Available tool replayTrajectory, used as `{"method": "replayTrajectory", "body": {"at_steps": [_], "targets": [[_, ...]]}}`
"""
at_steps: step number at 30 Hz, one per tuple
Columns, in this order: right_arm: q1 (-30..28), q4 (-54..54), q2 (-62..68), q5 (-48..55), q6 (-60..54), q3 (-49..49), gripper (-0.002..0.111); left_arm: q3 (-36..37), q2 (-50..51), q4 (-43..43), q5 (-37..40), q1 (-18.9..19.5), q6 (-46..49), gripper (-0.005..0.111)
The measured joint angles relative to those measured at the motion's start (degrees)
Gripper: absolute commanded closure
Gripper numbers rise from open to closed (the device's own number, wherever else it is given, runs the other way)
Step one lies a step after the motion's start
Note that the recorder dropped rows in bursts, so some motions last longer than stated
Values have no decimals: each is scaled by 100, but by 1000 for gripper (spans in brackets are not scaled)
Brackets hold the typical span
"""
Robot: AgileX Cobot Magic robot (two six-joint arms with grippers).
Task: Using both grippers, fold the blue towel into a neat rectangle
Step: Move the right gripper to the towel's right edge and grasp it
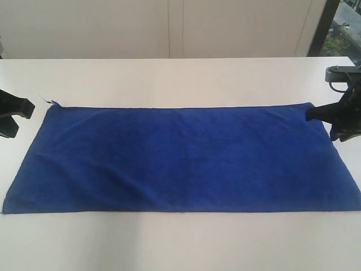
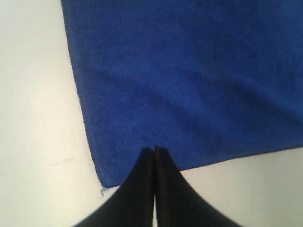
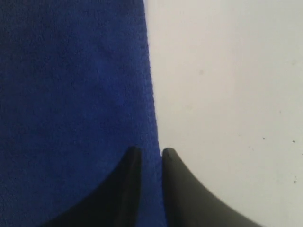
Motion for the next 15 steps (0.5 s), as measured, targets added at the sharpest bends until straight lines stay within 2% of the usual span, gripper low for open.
{"method": "replayTrajectory", "body": {"at_steps": [3,11,15], "targets": [[0,53,131,-78,0,-3,74,0,0,0,0,0,0,107],[0,140,415,-218,-22,-39,74,0,0,0,0,0,0,107],[0,199,429,-261,-22,-36,83,0,0,0,0,0,0,107]]}}
